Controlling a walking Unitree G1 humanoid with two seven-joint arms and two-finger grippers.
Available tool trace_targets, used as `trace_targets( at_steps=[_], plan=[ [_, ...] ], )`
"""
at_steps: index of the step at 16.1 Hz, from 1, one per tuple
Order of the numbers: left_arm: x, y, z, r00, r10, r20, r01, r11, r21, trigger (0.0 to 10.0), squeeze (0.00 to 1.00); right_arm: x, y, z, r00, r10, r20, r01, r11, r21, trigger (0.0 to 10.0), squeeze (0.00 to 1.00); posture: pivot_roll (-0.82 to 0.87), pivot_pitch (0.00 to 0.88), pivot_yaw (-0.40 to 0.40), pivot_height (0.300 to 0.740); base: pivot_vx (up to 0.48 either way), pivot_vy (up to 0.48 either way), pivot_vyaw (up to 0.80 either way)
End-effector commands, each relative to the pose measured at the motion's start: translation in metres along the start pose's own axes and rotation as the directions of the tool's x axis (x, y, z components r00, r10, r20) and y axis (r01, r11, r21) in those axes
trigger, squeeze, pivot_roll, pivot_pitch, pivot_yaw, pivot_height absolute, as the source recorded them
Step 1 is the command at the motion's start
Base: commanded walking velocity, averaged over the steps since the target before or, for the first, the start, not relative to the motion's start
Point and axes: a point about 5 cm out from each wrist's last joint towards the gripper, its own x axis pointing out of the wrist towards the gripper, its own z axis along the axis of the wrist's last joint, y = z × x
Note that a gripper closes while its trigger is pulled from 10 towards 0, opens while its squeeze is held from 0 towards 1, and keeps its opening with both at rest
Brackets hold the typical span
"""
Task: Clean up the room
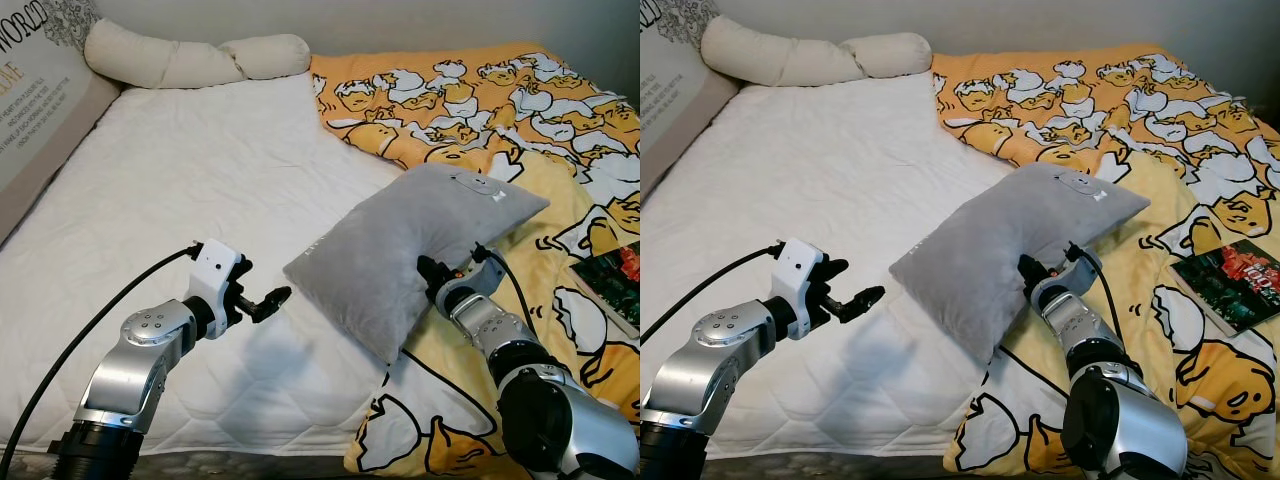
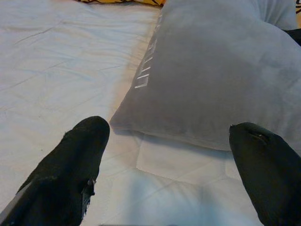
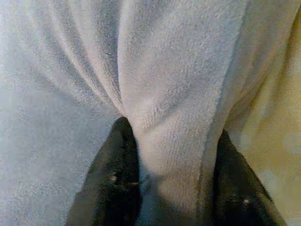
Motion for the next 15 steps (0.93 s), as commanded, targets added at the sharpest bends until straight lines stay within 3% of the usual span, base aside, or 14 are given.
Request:
trace_targets(
  at_steps=[1, 2, 5, 7, 8, 10, 11, 14, 15],
  plan=[
    [-0.001, 0.002, 0.0, 1.0, 0.001, -0.008, -0.001, 1.0, 0.006, 10.0, 0.0, 0.002, 0.005, -0.015, 0.997, -0.005, -0.081, 0.003, 1.0, -0.02, 0.0, 0.0, 0.02, 0.0, 0.08, 0.74, 0.0, 0.0, 0.0],
    [0.0, 0.002, 0.0, 1.0, 0.001, -0.008, -0.001, 1.0, 0.005, 10.0, 0.0, 0.003, 0.006, -0.015, 0.997, -0.003, -0.08, 0.001, 1.0, -0.023, 0.0, 0.0, 0.02, 0.0, 0.08, 0.74, 0.0, 0.0, 0.0],
    [-0.001, 0.009, 0.0, 0.997, 0.077, 0.011, -0.077, 0.997, -0.007, 10.0, 0.0, 0.01, 0.044, -0.002, 0.992, 0.104, -0.074, -0.114, 0.982, -0.152, 0.0, 0.0, 0.02, 0.0, 0.066, 0.74, 0.0, 0.0, 0.0],
    [-0.003, 0.019, 0.002, 0.987, 0.153, 0.039, -0.152, 0.988, -0.032, 10.0, 0.0, 0.013, 0.079, 0.01, 0.978, 0.203, -0.053, -0.21, 0.963, -0.171, 0.0, 0.0, 0.03, 0.0, 0.057, 0.74, 0.0, 0.0, 0.0],
    [-0.004, 0.021, 0.003, 0.985, 0.167, 0.046, -0.165, 0.986, -0.037, 10.0, 0.0, 0.013, 0.085, 0.012, 0.974, 0.223, -0.051, -0.228, 0.957, -0.176, 0.0, 0.0, 0.03, 0.0, 0.053, 0.74, 0.0, 0.0, 0.0],
    [-0.01, 0.043, 0.011, 0.928, 0.351, 0.129, -0.326, 0.928, -0.178, 10.0, 0.0, 0.009, 0.144, 0.021, 0.9, 0.43, -0.078, -0.436, 0.873, -0.217, 0.0, 0.0, 0.04, 0.0, 0.042, 0.74, 0.0, 0.0, 0.0],
    [-0.013, 0.05, 0.016, 0.901, 0.402, 0.165, -0.352, 0.898, -0.265, 10.0, 0.0, 0.006, 0.162, 0.024, 0.867, 0.49, -0.087, -0.497, 0.84, -0.22, 0.0, 0.0, 0.04, 0.0, 0.039, 0.74, 0.0, 0.0, 0.0],
    [-0.024, 0.07, 0.029, 0.801, 0.553, 0.228, -0.424, 0.793, -0.437, 10.0, 0.0, -0.008, 0.202, 0.036, 0.764, 0.638, -0.093, -0.643, 0.743, -0.187, 0.0, 0.0, 0.04, 0.0, 0.044, 0.74, 0.0, 0.0, 0.0],
    [-0.028, 0.077, 0.032, 0.762, 0.601, 0.241, -0.464, 0.766, -0.444, 10.0, 0.0, -0.015, 0.211, 0.041, 0.722, 0.684, -0.1, -0.69, 0.704, -0.169, 0.0, 0.0, 0.04, 0.0, 0.044, 0.74, 0.0, 0.0, 0.0]
  ],
)
